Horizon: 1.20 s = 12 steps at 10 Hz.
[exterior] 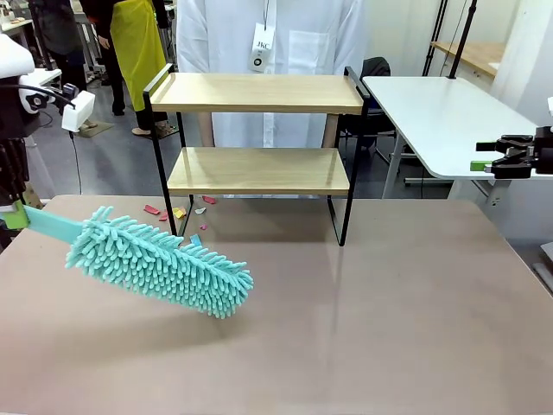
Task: Clean the shelf.
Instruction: Hand the Duster back to the human.
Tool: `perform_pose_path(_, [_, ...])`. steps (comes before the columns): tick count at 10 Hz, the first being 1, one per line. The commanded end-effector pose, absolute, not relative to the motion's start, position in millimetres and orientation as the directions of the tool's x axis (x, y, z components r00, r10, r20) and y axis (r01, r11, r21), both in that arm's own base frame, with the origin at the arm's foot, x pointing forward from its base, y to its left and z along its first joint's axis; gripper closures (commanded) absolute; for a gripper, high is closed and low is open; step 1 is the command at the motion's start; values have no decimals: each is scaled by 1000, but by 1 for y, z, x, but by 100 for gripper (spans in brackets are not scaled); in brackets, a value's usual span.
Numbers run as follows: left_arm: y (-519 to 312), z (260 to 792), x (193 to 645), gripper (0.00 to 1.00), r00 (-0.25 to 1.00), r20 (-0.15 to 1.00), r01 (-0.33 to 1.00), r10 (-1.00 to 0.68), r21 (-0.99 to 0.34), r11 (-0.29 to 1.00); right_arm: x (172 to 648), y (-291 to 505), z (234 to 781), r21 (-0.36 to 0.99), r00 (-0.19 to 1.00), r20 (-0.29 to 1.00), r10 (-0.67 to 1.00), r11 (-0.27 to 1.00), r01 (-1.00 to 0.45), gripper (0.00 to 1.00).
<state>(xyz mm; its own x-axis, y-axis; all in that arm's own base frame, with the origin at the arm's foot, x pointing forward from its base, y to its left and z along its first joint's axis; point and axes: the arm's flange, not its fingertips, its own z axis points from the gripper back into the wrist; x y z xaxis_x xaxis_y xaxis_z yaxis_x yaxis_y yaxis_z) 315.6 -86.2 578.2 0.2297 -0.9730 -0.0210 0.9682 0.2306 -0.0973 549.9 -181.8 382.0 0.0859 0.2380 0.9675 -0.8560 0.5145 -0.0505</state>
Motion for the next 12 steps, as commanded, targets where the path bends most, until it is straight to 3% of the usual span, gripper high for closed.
perform_pose_path(1, [-86,578,316,87,230,-21,968,-973,-97,231,550,-182,382,-51,86,967,238,515,-856,0])
perform_pose_path(3, [-75,596,297,87,233,15,972,-972,-37,233,552,-168,434,-63,37,975,219,431,-900,0])
perform_pose_path(8, [-72,572,319,87,197,108,980,-974,-64,191,516,-87,510,-29,14,974,228,186,-982,0])
perform_pose_path(12, [-72,556,325,87,143,227,989,-963,-12,144,456,-11,493,126,130,974,185,33,-992,0])
